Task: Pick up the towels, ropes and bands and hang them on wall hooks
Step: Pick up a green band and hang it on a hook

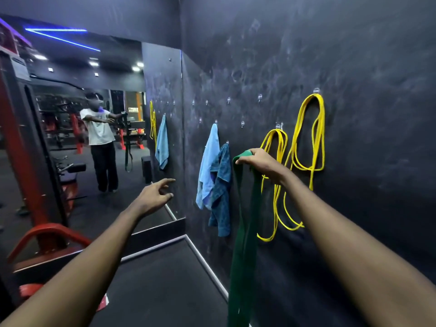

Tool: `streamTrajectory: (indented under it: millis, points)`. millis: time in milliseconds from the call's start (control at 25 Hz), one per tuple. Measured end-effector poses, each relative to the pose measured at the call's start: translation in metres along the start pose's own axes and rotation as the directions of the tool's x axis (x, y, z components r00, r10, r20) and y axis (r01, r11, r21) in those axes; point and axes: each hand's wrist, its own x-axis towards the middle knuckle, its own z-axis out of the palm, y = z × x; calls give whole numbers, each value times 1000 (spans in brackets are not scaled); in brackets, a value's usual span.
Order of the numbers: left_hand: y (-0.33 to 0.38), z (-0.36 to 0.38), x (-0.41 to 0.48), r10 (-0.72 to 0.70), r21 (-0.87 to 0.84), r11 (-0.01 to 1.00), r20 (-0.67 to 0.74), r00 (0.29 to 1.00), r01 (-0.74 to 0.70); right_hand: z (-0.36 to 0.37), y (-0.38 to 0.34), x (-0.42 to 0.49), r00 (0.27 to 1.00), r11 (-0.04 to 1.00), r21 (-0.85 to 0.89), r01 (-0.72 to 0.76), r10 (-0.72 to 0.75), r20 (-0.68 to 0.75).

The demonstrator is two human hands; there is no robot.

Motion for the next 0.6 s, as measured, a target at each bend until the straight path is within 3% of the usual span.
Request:
streamTrajectory:
  millis: [600]
  points:
    - [-185,-16,398,22,-23,999,23,999,-21,145,29,407,998,997,-54,55,-57,-38]
